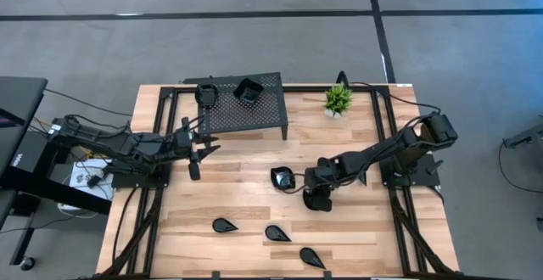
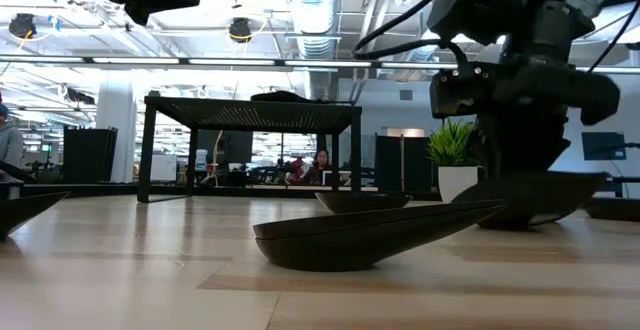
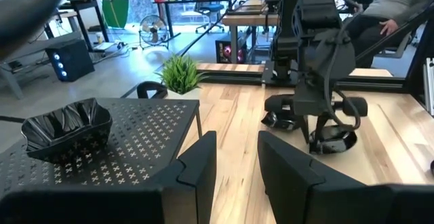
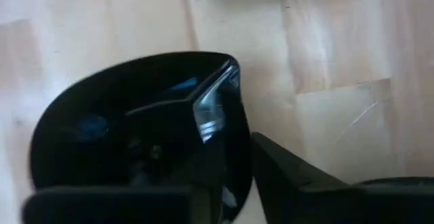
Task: Pick & Place Mini shaped plates
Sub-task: Stack the black leaf shaped plate on top of the black leaf shaped plates on the shelf
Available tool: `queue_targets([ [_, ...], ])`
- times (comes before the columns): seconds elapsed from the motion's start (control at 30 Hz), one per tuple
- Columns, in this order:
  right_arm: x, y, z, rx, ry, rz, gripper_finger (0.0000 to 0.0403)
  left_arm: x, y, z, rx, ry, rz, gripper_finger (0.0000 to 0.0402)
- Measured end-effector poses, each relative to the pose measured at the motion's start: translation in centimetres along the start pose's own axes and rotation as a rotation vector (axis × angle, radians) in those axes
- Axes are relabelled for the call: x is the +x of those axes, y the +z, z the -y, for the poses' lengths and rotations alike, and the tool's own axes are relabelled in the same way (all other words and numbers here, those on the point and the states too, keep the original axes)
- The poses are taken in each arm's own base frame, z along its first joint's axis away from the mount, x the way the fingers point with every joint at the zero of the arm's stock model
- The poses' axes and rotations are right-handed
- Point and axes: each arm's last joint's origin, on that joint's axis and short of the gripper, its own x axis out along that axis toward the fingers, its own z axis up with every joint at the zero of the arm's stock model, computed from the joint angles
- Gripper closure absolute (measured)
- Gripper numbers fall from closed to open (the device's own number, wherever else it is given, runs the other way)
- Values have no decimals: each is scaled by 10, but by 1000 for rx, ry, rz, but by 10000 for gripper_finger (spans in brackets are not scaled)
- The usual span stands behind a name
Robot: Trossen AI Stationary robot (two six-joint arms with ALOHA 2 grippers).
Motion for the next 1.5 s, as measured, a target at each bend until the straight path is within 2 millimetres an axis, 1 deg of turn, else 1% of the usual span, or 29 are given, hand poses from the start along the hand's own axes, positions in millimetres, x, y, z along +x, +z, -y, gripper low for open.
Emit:
queue_targets([
  [0.1,-1,2,2,11,23,3,382,0,0,0,0,0,-1,291],
  [0.17,-2,3,4,20,40,-2,396,0,0,0,1,0,-2,291],
  [0.3,-3,6,4,26,47,1,391,0,0,0,2,0,-2,291],
  [0.4,-10,13,2,16,61,26,399,0,0,0,1,0,-2,291],
  [0.57,-35,30,-5,-29,96,125,399,0,0,0,2,0,-3,291],
  [0.7,-55,39,-7,-62,102,204,400,1,0,0,3,0,-4,291],
  [0.77,-66,44,-8,-74,72,261,400,1,0,0,2,0,-3,291],
  [0.87,-79,52,-7,-88,-31,377,401,1,0,0,2,1,-4,291],
  [0.97,-92,66,-6,-54,-116,541,400,1,0,1,2,0,-3,291],
  [1.07,-108,84,-2,-5,-130,677,399,1,0,0,0,0,1,291],
  [1.17,-118,95,6,6,-150,725,399,1,1,0,-6,1,10,291],
  [1.27,-122,102,17,70,-162,742,399,1,1,1,-9,0,12,291],
  [1.33,-121,107,25,144,-161,754,400,2,1,3,-9,-37,12,291],
  [1.4,-116,107,33,212,-194,737,400,8,0,8,-3,-136,1,293],
  [1.43,-111,111,36,231,-215,741,400,12,-2,12,4,-187,-13,295],
  [1.47,-107,114,38,243,-233,746,400,17,-4,16,10,-225,-28,298],
  [1.5,-102,112,40,245,-253,722,400,23,-7,21,17,-241,-44,301],
])
